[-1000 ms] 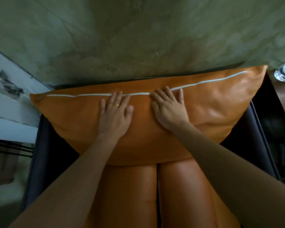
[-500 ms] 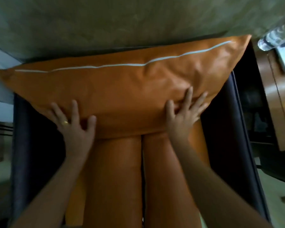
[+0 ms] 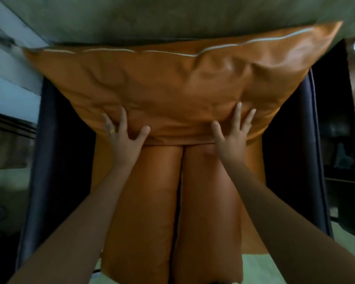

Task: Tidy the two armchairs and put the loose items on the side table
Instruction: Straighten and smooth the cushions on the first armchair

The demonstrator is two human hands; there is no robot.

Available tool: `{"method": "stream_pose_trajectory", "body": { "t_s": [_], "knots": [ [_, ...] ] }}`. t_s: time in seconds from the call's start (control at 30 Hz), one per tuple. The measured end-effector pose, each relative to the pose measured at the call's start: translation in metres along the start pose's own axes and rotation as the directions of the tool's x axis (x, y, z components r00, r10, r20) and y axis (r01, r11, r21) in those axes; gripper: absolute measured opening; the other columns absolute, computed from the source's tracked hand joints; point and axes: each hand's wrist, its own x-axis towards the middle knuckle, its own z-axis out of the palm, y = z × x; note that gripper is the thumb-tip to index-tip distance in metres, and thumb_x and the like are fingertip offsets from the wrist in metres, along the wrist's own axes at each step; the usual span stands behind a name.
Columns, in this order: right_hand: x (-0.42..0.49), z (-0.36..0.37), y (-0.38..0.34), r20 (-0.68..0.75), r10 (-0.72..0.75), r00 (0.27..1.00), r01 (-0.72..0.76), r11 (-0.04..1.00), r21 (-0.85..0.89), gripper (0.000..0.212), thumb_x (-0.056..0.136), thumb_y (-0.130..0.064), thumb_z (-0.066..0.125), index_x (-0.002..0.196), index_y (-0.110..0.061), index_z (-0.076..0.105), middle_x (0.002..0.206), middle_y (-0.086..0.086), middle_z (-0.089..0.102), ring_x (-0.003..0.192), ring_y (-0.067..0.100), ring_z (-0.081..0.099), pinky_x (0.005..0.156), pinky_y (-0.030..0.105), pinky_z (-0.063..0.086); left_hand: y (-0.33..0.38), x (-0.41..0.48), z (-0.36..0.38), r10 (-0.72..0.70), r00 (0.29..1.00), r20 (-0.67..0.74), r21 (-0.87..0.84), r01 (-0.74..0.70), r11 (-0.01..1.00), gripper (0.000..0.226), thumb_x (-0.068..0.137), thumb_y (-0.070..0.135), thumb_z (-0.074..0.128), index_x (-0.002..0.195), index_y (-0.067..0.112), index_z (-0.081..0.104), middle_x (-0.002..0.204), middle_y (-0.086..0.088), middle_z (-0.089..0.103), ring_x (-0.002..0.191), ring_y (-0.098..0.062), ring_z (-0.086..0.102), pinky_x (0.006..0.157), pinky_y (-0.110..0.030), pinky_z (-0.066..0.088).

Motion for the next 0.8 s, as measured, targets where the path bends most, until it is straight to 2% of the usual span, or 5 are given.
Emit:
{"method": "stream_pose_trajectory", "body": {
  "t_s": [0.17, 0.3, 0.47, 0.57, 0.8],
  "knots": [
    [-0.058, -0.009, 0.008, 0.218, -0.082, 0.973, 0.102, 0.991, -0.084, 0.075, 0.096, -0.053, 0.056, 0.154, -0.052, 0.009, 0.169, -0.009, 0.000, 0.153, 0.024, 0.020, 0.111, 0.050, 0.040, -0.039, -0.075, -0.017, -0.160, 0.974, 0.159, 0.051, 0.154, 0.987, 0.093, 0.082, 0.071, 0.061, 0.155, 0.051, 0.007, 0.167, 0.002, -0.013, 0.154, -0.023, -0.006, 0.119, -0.048, 0.017],
    [-0.105, 0.014, 0.001, 0.401, -0.084, 0.912, 0.090, 0.996, 0.002, 0.075, 0.098, -0.046, 0.057, 0.158, -0.042, 0.014, 0.168, -0.009, 0.011, 0.151, 0.009, 0.016, 0.119, 0.035, 0.026, -0.069, -0.126, -0.017, -0.309, 0.932, 0.189, 0.057, 0.304, 0.951, 0.080, 0.087, 0.075, 0.047, 0.155, 0.044, 0.019, 0.167, 0.003, 0.009, 0.154, -0.021, -0.001, 0.123, -0.051, 0.013],
    [-0.159, 0.053, -0.005, 0.607, -0.052, 0.793, 0.019, 0.998, 0.061, 0.076, 0.098, -0.052, 0.054, 0.154, -0.052, 0.003, 0.167, -0.016, -0.001, 0.153, 0.006, 0.002, 0.124, 0.039, 0.020, -0.086, -0.164, -0.020, -0.412, 0.888, 0.205, -0.100, 0.438, 0.893, 0.083, 0.087, 0.079, 0.043, 0.156, 0.041, 0.019, 0.164, 0.005, 0.022, 0.149, -0.019, 0.025, 0.116, -0.037, 0.028],
    [-0.181, 0.069, 0.000, 0.638, -0.028, 0.770, 0.001, 0.999, 0.042, 0.076, 0.096, -0.054, 0.055, 0.147, -0.064, 0.000, 0.165, -0.023, -0.011, 0.154, 0.009, -0.006, 0.124, 0.050, 0.021, -0.094, -0.169, -0.027, -0.470, 0.853, 0.229, -0.166, 0.510, 0.844, 0.084, 0.084, 0.081, 0.044, 0.155, 0.042, 0.021, 0.161, 0.005, 0.031, 0.144, -0.020, 0.035, 0.115, -0.044, 0.037],
    [-0.206, 0.084, 0.004, 0.567, -0.002, 0.824, -0.008, 1.000, 0.015, 0.071, 0.099, -0.053, 0.051, 0.146, -0.068, -0.001, 0.160, -0.033, -0.019, 0.155, 0.012, -0.004, 0.119, 0.056, 0.028, -0.125, -0.168, -0.041, -0.526, 0.762, 0.378, -0.271, 0.635, 0.724, 0.074, 0.087, 0.077, 0.042, 0.152, 0.043, 0.030, 0.150, 0.003, 0.046, 0.129, -0.023, 0.051, 0.101, -0.038, 0.046]
  ]
}}
